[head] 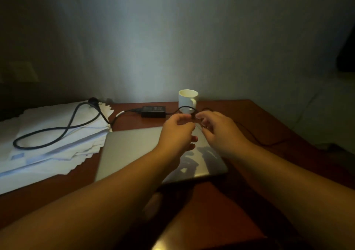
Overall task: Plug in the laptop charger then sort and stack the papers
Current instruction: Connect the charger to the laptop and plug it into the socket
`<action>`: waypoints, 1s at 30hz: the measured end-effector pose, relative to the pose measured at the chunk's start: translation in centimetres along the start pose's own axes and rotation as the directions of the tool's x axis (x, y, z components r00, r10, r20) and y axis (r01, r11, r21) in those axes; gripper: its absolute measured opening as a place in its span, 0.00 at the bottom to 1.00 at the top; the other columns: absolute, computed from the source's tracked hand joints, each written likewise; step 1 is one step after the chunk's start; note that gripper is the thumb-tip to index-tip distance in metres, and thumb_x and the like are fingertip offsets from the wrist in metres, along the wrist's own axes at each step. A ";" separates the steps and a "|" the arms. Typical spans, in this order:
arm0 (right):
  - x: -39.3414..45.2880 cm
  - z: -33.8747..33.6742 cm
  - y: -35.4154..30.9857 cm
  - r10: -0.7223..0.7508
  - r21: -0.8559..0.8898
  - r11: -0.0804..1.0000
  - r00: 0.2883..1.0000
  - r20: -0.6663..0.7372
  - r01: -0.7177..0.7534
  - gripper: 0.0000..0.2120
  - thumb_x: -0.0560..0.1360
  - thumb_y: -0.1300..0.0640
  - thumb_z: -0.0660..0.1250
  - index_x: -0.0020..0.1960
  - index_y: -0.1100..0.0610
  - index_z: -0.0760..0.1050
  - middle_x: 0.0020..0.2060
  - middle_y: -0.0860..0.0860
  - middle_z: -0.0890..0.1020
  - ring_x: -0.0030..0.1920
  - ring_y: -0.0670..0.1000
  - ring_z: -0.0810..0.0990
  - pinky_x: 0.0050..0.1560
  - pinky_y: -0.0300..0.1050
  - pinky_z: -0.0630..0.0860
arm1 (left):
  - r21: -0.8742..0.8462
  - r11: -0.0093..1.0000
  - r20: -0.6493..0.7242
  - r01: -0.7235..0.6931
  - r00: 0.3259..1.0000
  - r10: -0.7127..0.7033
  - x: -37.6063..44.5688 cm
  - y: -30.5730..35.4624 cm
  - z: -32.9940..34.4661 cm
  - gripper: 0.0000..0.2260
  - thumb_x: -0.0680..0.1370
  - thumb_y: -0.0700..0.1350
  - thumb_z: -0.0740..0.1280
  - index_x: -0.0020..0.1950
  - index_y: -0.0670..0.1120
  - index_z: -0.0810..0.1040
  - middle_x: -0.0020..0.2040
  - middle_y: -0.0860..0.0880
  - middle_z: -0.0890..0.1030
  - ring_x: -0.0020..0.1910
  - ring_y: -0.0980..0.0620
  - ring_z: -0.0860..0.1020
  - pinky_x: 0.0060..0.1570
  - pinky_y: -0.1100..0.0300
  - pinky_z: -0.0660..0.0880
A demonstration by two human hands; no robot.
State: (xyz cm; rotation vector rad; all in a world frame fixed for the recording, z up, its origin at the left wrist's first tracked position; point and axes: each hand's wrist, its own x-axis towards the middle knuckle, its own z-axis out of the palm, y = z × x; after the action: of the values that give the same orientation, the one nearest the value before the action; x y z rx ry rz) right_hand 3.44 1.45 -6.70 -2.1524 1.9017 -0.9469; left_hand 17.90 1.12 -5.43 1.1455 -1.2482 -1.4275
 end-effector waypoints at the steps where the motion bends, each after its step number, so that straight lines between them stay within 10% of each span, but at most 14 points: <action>1: -1.0 -0.4 0.6 0.021 -0.024 1.000 1.000 -0.013 -0.021 0.20 0.78 0.62 0.66 0.68 0.48 0.73 0.55 0.47 0.75 0.51 0.43 0.73 0.46 0.32 0.69 | 0.010 1.000 0.011 -0.001 1.000 0.001 -0.5 -0.4 0.8 0.11 0.82 0.39 0.64 0.61 0.52 0.75 0.53 0.49 0.78 0.45 0.48 0.82 0.44 0.54 0.80; 14: -9.7 -3.7 8.3 0.469 -0.397 0.807 0.883 -0.017 -0.436 0.23 0.81 0.52 0.62 0.75 0.46 0.64 0.78 0.53 0.58 0.77 0.58 0.55 0.73 0.58 0.62 | 0.110 0.993 0.110 -0.050 0.993 0.038 -4.5 -5.8 7.4 0.11 0.80 0.39 0.64 0.59 0.51 0.76 0.49 0.47 0.79 0.38 0.47 0.80 0.41 0.48 0.81; 23: -10.7 -5.0 8.2 0.206 -0.573 0.726 0.915 -0.348 -0.381 0.18 0.74 0.54 0.70 0.63 0.47 0.76 0.73 0.54 0.65 0.74 0.59 0.59 0.67 0.59 0.65 | 0.233 0.968 0.164 -0.094 0.985 0.056 -5.2 -8.6 8.2 0.11 0.80 0.41 0.65 0.59 0.54 0.76 0.49 0.49 0.81 0.41 0.49 0.81 0.34 0.56 0.74; 27: -11.3 -5.0 9.1 0.580 -0.348 0.709 0.788 -0.206 -0.613 0.24 0.76 0.60 0.68 0.70 0.49 0.69 0.73 0.55 0.59 0.69 0.59 0.65 0.60 0.52 0.74 | 0.309 0.936 0.234 -0.168 0.968 0.096 -5.6 -9.0 8.4 0.11 0.80 0.43 0.65 0.57 0.58 0.74 0.51 0.54 0.79 0.48 0.51 0.81 0.38 0.56 0.76; 30: -11.5 -4.7 9.0 0.586 -0.139 0.778 0.787 -0.190 -0.613 0.23 0.76 0.68 0.65 0.68 0.52 0.70 0.68 0.54 0.65 0.55 0.53 0.73 0.53 0.47 0.78 | 0.323 0.931 0.252 -0.172 0.963 0.090 -6.0 -8.7 8.7 0.10 0.80 0.43 0.65 0.57 0.57 0.75 0.51 0.53 0.80 0.47 0.49 0.82 0.43 0.48 0.82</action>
State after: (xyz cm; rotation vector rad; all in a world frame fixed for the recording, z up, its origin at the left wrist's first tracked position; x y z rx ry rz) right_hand -6.86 11.76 -11.49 -1.3837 2.6034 -0.8037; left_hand 9.93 9.24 -13.02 1.1147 -1.7616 -1.3026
